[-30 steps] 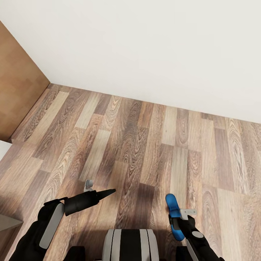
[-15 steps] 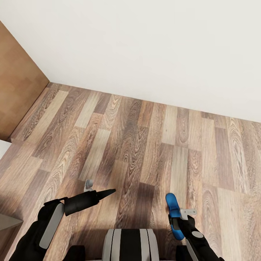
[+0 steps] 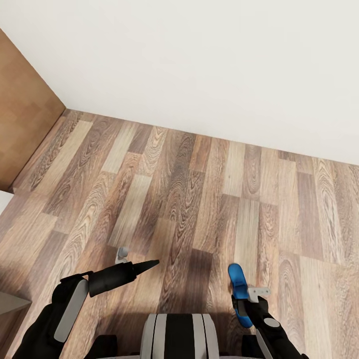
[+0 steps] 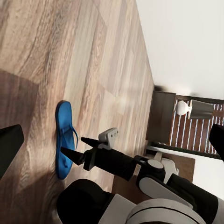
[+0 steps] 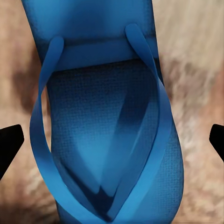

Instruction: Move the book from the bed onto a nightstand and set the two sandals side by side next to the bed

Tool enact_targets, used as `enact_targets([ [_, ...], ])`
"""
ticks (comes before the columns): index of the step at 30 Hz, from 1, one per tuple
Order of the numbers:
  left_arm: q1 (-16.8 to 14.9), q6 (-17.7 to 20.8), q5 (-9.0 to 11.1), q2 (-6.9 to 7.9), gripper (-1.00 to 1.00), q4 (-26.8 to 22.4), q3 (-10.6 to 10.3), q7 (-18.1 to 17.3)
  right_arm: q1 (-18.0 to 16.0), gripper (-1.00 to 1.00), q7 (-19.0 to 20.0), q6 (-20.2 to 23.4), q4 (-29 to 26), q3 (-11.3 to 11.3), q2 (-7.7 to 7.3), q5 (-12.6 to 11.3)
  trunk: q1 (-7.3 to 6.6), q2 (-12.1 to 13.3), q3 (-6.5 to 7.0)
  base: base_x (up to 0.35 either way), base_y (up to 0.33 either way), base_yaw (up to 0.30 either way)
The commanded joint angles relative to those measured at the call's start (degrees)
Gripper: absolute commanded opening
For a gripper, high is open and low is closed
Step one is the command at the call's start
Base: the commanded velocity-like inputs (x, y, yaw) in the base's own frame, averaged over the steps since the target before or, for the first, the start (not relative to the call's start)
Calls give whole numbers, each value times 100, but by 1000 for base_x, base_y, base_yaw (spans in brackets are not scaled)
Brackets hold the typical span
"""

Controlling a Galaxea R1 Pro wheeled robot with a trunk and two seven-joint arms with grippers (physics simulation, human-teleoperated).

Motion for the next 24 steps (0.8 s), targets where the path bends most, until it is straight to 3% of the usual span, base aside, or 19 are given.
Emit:
enact_targets([
  [1, -2, 30, 16, 2, 100, 0, 2, -8, 0, 100, -16, 35, -10, 4, -1, 12, -1, -1, -3, 0, 0, 0],
  [23, -2, 30, 15, 1, 100, 0, 2, -8, 0, 100, -16, 35, -10, 6, -1, 11, 9, -6, -91, 0, 0, 0],
  [24, -2, 30, 16, 0, 100, 0, 2, -8, 0, -100, -16, 35, -10, 7, -1, 12, 9, -6, -91, 0, 0, 0],
])
